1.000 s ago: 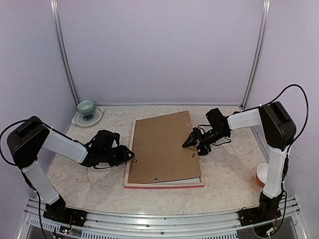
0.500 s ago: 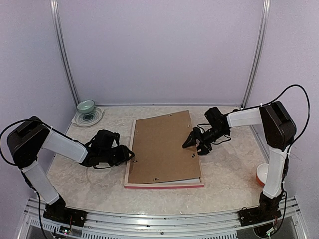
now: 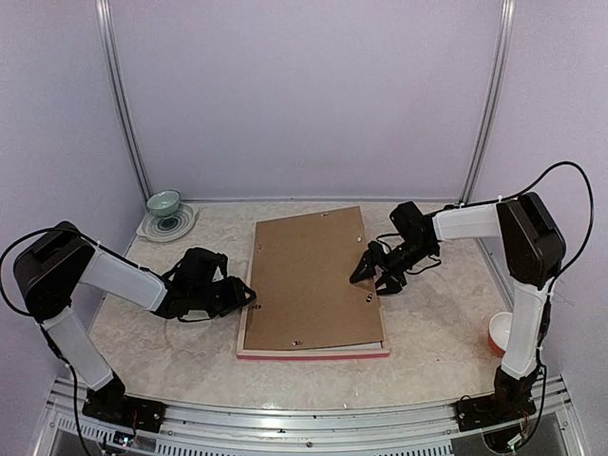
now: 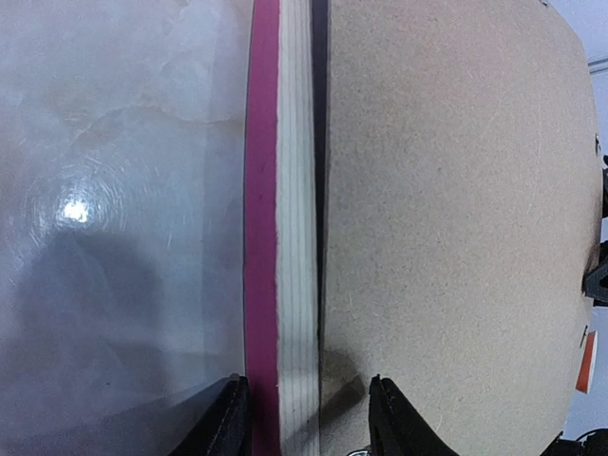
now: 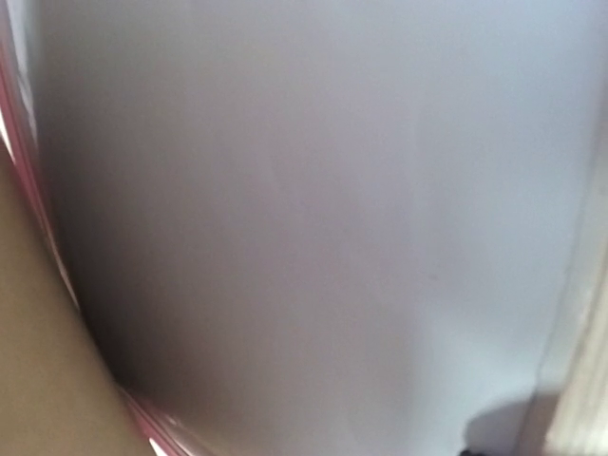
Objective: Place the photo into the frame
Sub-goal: Place the backboard on the frame body.
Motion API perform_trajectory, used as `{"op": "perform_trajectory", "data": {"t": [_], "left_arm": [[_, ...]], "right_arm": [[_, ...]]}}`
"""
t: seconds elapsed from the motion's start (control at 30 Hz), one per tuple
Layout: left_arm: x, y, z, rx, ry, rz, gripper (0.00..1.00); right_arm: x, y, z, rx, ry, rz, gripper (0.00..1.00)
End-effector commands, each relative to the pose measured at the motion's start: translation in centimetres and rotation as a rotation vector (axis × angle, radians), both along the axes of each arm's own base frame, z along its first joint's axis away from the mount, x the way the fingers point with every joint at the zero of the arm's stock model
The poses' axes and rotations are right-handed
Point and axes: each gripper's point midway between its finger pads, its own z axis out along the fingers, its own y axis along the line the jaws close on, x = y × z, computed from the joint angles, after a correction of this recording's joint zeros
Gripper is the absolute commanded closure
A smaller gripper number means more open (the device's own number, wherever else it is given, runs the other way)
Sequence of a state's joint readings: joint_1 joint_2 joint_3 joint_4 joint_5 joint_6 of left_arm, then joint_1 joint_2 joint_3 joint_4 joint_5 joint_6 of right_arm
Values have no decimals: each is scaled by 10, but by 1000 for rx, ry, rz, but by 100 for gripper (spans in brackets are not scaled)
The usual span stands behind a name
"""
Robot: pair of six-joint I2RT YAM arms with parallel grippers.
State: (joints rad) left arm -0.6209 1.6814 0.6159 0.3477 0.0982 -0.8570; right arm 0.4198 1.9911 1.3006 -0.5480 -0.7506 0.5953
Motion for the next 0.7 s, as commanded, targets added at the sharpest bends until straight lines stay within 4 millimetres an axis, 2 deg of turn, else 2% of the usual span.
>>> {"op": "perform_trajectory", "data": {"t": [0.0,0.13,0.67], "left_arm": [[-8,6,-11,17,45,-1,57],[-9,7,-11,17,46,-1,57],[-9,10,-15,20,51,6,57]], "right_arm": [[-12,7,5,-24,-80,107,29],[-13,5,3,-41,-79,112,23],[-21,-14,2,-143,-100,117,19]]}}
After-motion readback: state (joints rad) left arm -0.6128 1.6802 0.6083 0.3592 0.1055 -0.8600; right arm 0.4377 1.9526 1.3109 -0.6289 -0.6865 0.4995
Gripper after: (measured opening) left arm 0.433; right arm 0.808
